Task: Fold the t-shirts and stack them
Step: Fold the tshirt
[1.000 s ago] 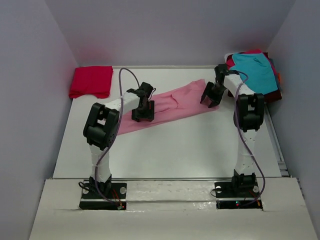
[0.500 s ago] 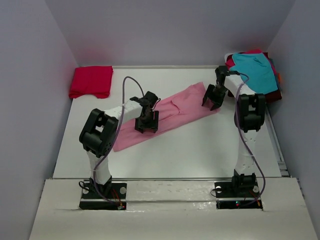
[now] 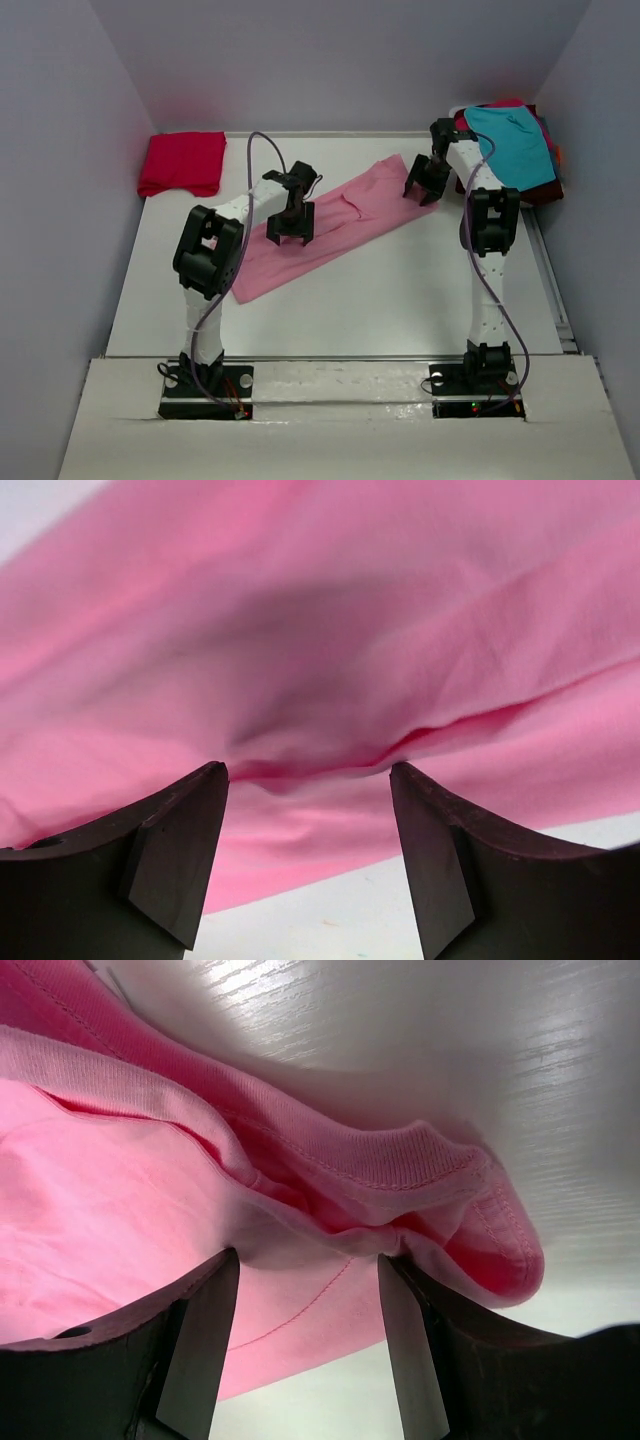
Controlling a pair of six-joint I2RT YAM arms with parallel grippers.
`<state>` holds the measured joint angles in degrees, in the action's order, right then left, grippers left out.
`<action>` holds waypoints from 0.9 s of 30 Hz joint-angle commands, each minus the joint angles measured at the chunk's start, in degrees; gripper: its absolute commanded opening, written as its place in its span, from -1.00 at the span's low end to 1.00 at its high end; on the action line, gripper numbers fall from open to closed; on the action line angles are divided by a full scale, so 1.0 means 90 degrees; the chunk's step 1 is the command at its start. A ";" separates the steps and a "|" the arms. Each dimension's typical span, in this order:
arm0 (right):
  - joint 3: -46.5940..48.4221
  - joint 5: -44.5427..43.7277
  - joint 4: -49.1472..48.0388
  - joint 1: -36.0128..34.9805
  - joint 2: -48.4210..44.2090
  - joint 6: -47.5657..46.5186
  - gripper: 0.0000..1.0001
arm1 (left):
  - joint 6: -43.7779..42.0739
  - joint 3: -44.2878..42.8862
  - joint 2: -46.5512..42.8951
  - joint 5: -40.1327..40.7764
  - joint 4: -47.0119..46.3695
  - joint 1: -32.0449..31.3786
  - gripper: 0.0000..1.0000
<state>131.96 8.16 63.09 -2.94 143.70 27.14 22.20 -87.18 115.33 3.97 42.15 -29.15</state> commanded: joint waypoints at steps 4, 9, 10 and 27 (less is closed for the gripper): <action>0.0337 0.0089 -0.0242 0.0073 0.0644 -0.0290 0.31 | -0.0269 -0.0265 0.0067 0.0253 0.0366 0.0475 0.56; 0.0631 0.0206 -0.0242 0.0073 0.0879 -0.0339 0.32 | -0.0347 0.0193 0.0076 0.0214 0.0209 0.0708 0.56; 0.0640 0.0245 -0.0291 0.0073 0.0908 -0.0339 0.33 | -0.0347 0.0262 0.0067 0.0233 0.0190 0.0709 0.56; 0.0982 0.1417 -0.0848 0.0131 0.1114 -0.0534 0.43 | -0.0142 0.1910 -0.0763 -0.0801 -0.0318 0.1080 0.56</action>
<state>142.21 19.07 61.60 -1.87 149.99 25.26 20.32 -76.09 110.59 1.23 36.93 -20.08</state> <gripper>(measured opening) 0.706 0.778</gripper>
